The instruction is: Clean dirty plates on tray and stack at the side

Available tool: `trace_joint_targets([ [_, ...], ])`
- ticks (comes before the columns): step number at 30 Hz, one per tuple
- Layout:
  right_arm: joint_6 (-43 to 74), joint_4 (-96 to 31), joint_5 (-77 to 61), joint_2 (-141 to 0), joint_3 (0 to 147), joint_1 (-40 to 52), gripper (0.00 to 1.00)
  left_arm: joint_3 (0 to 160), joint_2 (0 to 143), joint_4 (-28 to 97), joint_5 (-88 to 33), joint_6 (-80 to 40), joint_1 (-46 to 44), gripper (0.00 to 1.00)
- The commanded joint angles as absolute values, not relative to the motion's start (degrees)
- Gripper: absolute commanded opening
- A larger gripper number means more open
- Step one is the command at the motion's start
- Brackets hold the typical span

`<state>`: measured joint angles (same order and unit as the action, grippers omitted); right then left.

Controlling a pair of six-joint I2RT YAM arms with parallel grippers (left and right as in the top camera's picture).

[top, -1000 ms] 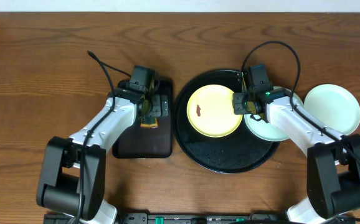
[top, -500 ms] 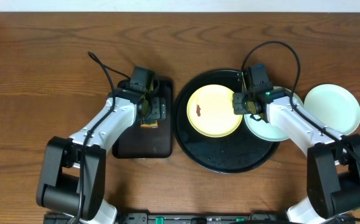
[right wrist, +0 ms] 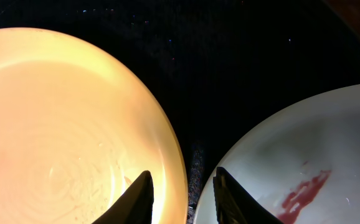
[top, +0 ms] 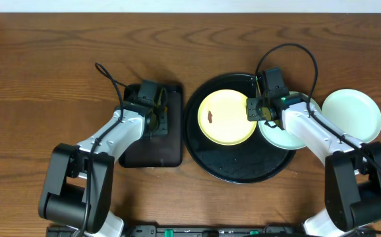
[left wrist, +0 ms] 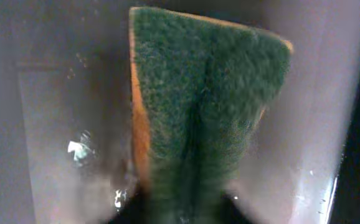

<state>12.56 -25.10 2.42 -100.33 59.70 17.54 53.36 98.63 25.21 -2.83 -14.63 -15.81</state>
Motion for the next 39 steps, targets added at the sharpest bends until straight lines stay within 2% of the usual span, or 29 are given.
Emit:
trace_joint_targets([
  [1,11.9,-25.08,3.16,-99.22,59.94,18.0,0.31,53.08,99.0,25.3,-2.09,-14.2,-15.66,0.08],
  [2,11.9,-25.1,3.14,-99.22,59.94,18.02,0.3,53.41,98.87,25.74,-2.07,-13.17,-15.66,0.08],
  [4,11.9,-25.08,3.14,-99.22,59.94,18.11,0.3,55.53,98.24,28.6,-2.04,-10.48,-15.42,0.43],
  [5,11.92,-25.08,3.11,-99.22,59.94,18.11,0.3,56.75,97.82,29.87,-2.0,-9.76,-15.18,0.52],
  [17,11.9,-24.86,3.01,-99.22,59.94,18.11,0.31,56.1,100.66,25.76,-2.11,-10.33,-14.85,0.55],
  [18,11.88,-24.86,3.01,-99.22,59.94,18.11,0.31,56.03,101.23,25.8,-2.09,-10.31,-14.85,0.42],
  [19,11.9,-24.86,3.01,-99.22,59.94,18.11,0.31,56.03,101.56,25.85,-2.09,-10.31,-14.85,0.19],
  [20,11.9,-24.86,3.01,-99.22,59.94,18.09,0.31,56.05,101.54,26.02,-2.09,-10.31,-14.85,0.09],
  [24,11.9,-24.86,3.01,-99.22,59.94,18.09,0.31,56.16,100.14,26.04,-2.09,-10.33,-14.85,0.08],
  [25,11.9,-24.86,3.01,-99.22,59.94,18.09,0.31,56.16,99.81,26.04,-2.07,-10.31,-14.85,0.09],
  [26,11.9,-24.86,3.01,-99.22,59.94,18.09,0.31,56.16,99.55,26.0,-2.07,-10.31,-14.85,0.17],
  [27,11.9,-24.86,3.01,-99.22,59.94,18.11,0.31,56.16,99.53,25.78,-2.02,-10.31,-14.83,0.46],
  [28,11.9,-24.86,3.01,-99.22,59.94,18.11,0.31,56.16,99.53,25.45,-2.02,-10.31,-14.83,0.59],
  [30,11.9,-24.84,3.01,-99.22,59.94,18.11,0.31,56.16,99.55,24.62,-2.04,-10.31,-14.85,0.63],
  [39,11.9,-24.86,3.01,-99.22,59.94,18.11,0.31,55.99,100.27,20.8,-2.09,-10.33,-14.92,0.63],
])
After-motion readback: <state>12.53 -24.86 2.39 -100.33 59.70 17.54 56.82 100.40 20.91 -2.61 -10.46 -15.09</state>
